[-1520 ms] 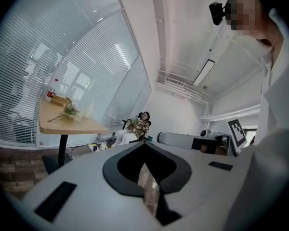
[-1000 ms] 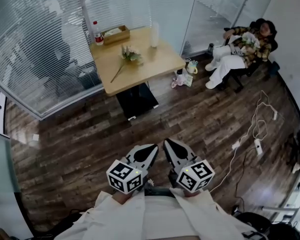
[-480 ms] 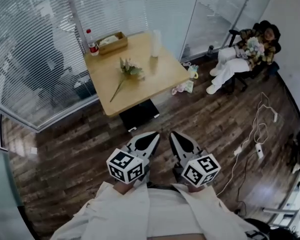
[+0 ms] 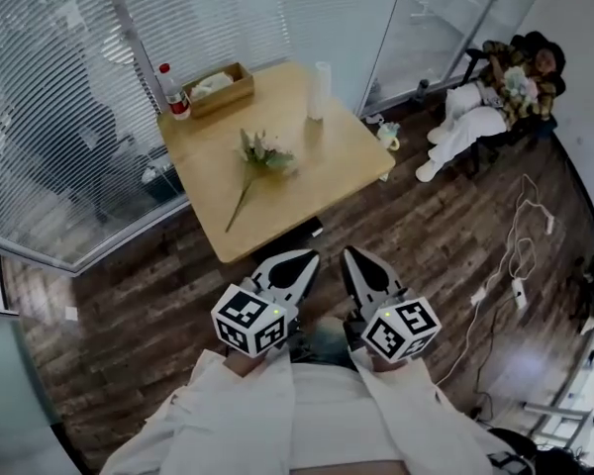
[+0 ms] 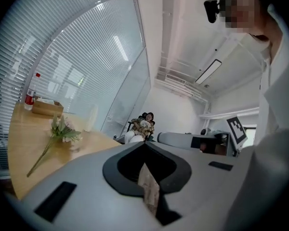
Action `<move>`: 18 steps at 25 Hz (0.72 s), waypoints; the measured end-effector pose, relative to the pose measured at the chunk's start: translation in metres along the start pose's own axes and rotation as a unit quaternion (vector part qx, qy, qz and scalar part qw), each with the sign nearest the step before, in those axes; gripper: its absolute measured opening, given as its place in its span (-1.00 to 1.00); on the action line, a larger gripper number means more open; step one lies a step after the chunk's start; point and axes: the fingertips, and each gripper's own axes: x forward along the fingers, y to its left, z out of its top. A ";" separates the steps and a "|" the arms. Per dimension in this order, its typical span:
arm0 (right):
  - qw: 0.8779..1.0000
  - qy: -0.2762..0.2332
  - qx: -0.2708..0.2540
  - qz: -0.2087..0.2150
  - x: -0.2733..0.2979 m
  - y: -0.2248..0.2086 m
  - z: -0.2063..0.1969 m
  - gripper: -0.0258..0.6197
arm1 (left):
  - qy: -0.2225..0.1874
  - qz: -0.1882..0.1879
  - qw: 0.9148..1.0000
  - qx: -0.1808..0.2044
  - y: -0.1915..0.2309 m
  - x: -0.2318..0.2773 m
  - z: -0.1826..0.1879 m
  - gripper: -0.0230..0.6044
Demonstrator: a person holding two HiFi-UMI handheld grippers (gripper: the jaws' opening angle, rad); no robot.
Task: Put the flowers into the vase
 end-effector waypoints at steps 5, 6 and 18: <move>1.000 0.013 0.008 -0.005 0.027 -0.012 0.001 -0.88 | 0.006 0.006 1.000 -0.003 0.028 0.013 0.006 -0.90; 1.000 0.015 0.009 -0.004 0.031 -0.014 0.001 -0.88 | 0.007 0.007 1.000 -0.006 0.032 0.016 0.006 -0.90; 0.998 0.040 0.000 0.047 0.114 -0.067 0.031 -0.88 | -0.001 0.033 0.999 0.011 0.091 0.084 0.039 -0.90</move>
